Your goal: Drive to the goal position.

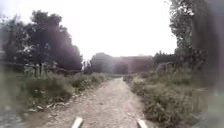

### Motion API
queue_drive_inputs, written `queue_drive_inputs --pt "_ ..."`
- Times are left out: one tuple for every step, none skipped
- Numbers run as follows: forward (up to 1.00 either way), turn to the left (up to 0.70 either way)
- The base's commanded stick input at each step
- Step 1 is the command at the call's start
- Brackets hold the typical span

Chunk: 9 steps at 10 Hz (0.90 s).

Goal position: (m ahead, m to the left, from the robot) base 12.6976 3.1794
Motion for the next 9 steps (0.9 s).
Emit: queue_drive_inputs --pt "1.0 -0.01" --pt "1.0 0.0" --pt "1.0 0.0" --pt "1.0 0.0" --pt "1.0 -0.14" --pt "1.0 -0.4" --pt "1.0 -0.4" --pt "1.0 -0.32" --pt "1.0 -0.08"
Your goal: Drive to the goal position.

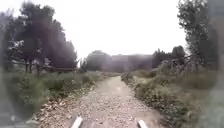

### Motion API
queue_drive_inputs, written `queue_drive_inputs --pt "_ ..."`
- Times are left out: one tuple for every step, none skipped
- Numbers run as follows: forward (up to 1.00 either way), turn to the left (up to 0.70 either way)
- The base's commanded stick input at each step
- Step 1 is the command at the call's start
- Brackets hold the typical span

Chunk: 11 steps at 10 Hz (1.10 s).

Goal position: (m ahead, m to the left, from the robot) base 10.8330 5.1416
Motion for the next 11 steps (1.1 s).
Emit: queue_drive_inputs --pt "1.0 0.0" --pt "1.0 0.0" --pt "1.0 0.0" --pt "1.0 0.0" --pt "1.0 0.0" --pt "1.0 0.0" --pt "1.0 -0.01" --pt "1.0 -0.38" --pt "1.0 -0.16" --pt "1.0 0.0" --pt "1.0 0.0"
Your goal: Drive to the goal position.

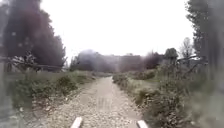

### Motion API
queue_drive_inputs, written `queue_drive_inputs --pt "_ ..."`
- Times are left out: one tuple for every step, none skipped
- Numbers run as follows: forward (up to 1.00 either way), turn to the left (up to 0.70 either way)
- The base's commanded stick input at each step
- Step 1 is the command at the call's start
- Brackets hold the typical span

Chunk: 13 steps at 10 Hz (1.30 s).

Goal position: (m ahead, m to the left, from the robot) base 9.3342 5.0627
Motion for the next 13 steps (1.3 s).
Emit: queue_drive_inputs --pt "1.0 0.0" --pt "1.0 0.0" --pt "1.0 0.0" --pt "1.0 0.0" --pt "1.0 0.0" --pt "1.0 0.0" --pt "1.0 0.0" --pt "1.0 0.0" --pt "1.0 0.0" --pt "1.0 0.0" --pt "1.0 0.0" --pt "1.0 0.0" --pt "1.0 0.0"
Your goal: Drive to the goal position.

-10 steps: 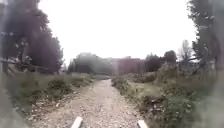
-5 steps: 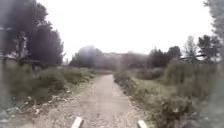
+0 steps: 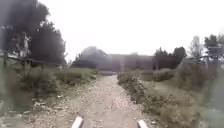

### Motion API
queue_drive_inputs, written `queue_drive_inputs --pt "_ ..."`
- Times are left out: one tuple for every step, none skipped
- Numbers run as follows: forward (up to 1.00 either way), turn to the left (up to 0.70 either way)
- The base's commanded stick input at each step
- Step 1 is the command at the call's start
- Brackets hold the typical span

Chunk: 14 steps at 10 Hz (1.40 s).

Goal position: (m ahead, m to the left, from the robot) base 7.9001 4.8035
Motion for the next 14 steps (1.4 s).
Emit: queue_drive_inputs --pt "1.0 0.0" --pt "1.0 0.0" --pt "1.0 0.0" --pt "1.0 0.0" --pt "1.0 0.0" --pt "1.0 0.0" --pt "1.0 0.0" --pt "1.0 0.0" --pt "1.0 0.0" --pt "1.0 0.0" --pt "1.0 0.0" --pt "1.0 0.0" --pt "1.0 -0.12" --pt "1.0 -0.35"
